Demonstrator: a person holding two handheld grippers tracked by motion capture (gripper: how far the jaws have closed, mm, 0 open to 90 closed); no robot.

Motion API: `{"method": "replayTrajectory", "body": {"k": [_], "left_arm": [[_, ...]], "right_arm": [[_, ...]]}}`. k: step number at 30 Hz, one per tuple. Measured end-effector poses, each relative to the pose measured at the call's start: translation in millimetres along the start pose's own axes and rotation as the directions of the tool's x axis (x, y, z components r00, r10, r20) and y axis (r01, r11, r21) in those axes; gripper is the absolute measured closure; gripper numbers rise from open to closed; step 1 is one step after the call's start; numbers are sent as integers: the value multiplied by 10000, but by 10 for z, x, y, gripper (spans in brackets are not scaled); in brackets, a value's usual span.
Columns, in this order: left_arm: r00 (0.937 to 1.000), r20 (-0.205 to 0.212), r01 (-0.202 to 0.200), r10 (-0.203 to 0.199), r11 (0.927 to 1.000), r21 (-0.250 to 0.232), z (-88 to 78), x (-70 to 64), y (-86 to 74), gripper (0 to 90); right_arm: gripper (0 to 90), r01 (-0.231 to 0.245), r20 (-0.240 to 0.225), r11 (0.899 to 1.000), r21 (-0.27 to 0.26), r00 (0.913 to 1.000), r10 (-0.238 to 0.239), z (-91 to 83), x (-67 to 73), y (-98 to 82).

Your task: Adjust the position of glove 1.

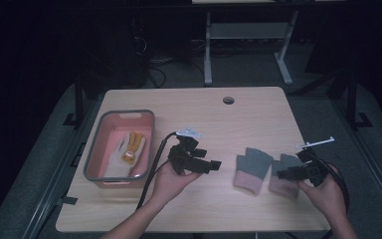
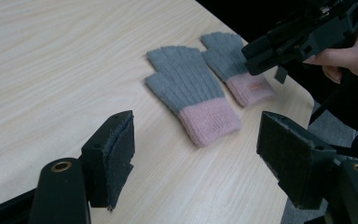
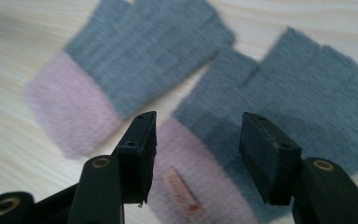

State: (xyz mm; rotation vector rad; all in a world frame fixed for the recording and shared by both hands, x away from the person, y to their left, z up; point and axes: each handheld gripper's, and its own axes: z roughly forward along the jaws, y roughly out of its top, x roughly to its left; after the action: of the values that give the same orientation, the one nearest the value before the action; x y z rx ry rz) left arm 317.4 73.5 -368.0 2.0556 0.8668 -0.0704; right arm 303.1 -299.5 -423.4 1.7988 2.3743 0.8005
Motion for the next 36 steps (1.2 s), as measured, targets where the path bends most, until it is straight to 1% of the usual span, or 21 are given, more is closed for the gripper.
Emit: {"method": "replayTrajectory", "body": {"k": [1, 4, 9, 10, 14, 15, 17, 19, 20, 23, 26, 30, 32, 36], "left_arm": [[10000, 0, 0, 0, 10000, 0, 0, 0, 0, 276], [10000, -36, 13, -13, 10000, 89, 16, 7, -16, 276], [10000, -32, 73, -72, 9999, 100, 52, 15, -23, 276], [10000, -27, 76, -75, 9999, 107, 56, 14, -24, 276], [10000, -41, 64, -63, 10000, 56, 64, 14, -26, 276], [10000, -15, 77, -77, 10000, 49, 69, 16, -25, 276], [10000, 18, 89, -89, 10000, 26, 76, 16, -26, 276], [9996, 184, 213, -213, 9998, 19, 86, 9, -29, 276], [9980, 497, 379, -381, 9993, 45, 95, -1, -27, 276], [9966, 733, 377, -379, 9993, 44, 118, -47, -22, 276], [9971, 715, 268, -279, 9995, 155, 151, -69, -25, 276], [9973, 682, 243, -257, 9995, 208, 193, -77, -36, 273], [9967, 742, 304, -317, 9994, 186, 213, -85, -43, 273], [9975, 680, 202, -205, 9998, 63, 238, -116, -47, 275]], "right_arm": [[461, 0, 0, 10000, 0, 10000, 0, 0, 0, 0], [464, 127, 370, 9998, 155, 9992, -132, 47, -31, -28], [494, 206, 765, 9994, 294, 9968, -228, 115, -42, -67], [494, 176, 842, 9991, 394, 9962, -209, 137, -43, -75], [494, 45, 930, 9987, 509, 9956, -92, 166, -25, -84], [495, 133, 958, 9986, 521, 9952, -183, 172, -22, -84], [498, 15, 1038, 9979, 650, 9946, -82, 178, -1, -77], [508, 13, 1045, 9981, 616, 9945, -78, 186, -2, -78], [512, 20, 1029, 9982, 604, 9947, -82, 187, -4, -81], [526, -23, 993, 9986, 523, 9950, -30, 188, -12, -89], [537, -80, 1015, 9991, 409, 9948, 38, 188, -7, -106], [556, -112, 959, 9993, 359, 9954, 78, 184, -16, -114], [573, -168, 920, 9992, 355, 9957, 134, 181, -18, -115], [624, -290, 732, 9993, 251, 9969, 271, 174, -49, -123]]}}
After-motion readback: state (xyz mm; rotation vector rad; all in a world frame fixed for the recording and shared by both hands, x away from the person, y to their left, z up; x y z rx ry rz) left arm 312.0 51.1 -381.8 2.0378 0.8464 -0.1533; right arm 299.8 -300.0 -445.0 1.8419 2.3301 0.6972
